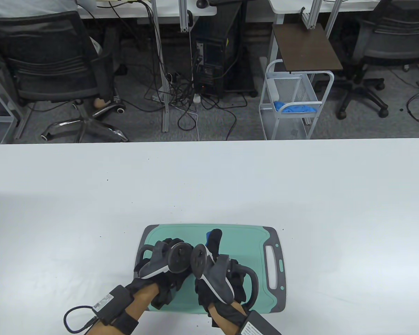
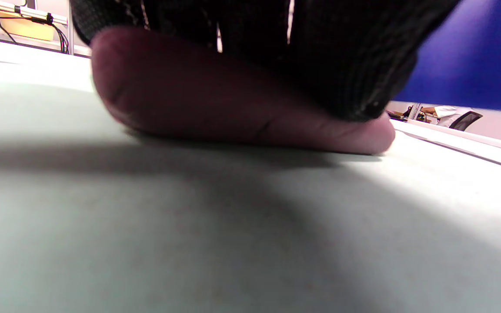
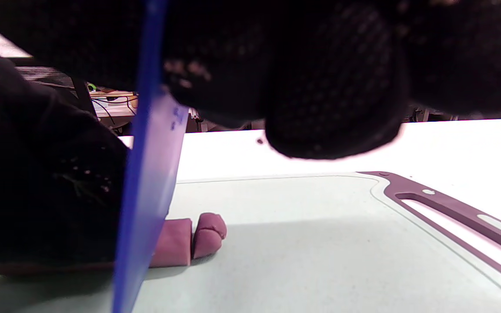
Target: Slice plasticine roll into thin flakes
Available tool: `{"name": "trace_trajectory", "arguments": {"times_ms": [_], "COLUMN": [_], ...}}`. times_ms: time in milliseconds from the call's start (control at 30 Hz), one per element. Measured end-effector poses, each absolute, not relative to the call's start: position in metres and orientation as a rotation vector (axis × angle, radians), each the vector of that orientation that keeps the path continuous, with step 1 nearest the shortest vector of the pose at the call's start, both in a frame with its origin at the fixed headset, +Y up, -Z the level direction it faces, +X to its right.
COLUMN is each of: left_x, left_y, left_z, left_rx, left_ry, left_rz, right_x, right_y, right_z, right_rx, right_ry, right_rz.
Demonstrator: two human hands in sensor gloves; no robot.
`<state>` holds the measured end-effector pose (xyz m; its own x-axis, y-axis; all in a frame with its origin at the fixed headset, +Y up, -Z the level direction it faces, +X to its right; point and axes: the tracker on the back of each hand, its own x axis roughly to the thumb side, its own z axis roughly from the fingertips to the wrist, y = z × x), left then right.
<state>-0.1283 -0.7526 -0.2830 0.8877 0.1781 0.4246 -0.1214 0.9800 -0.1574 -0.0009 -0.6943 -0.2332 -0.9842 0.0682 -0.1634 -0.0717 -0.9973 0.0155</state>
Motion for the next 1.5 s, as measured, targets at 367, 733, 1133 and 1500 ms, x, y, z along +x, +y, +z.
{"name": "trace_trajectory", "arguments": {"times_ms": [367, 733, 1133, 1500], "left_x": [-0.128, -0.128, -0.128, -0.129], "left_y": [-0.753, -0.753, -0.753, -0.753], "left_z": [-0.283, -0.283, -0.283, -0.283], "left_rx": [-0.132, -0.132, -0.136, -0.141], "left_ry": [-0.452, -0.452, -0.45, -0.448], "left_rz": [0.158, 0.158, 0.161, 0.164], "right_x": [-0.006, -0.009, -0.013, -0.015], "right_y": [-0.698, -0.696, -0.699, -0.705], "right_z": [-0.234, -0.233, -0.234, -0.236], "right_rx": [-0.249, -0.244, -0.23, -0.225], "right_ry": [0.014, -0.007, -0.039, -0.063], "right_rz": [3.098, 3.121, 3.151, 3.165]}}
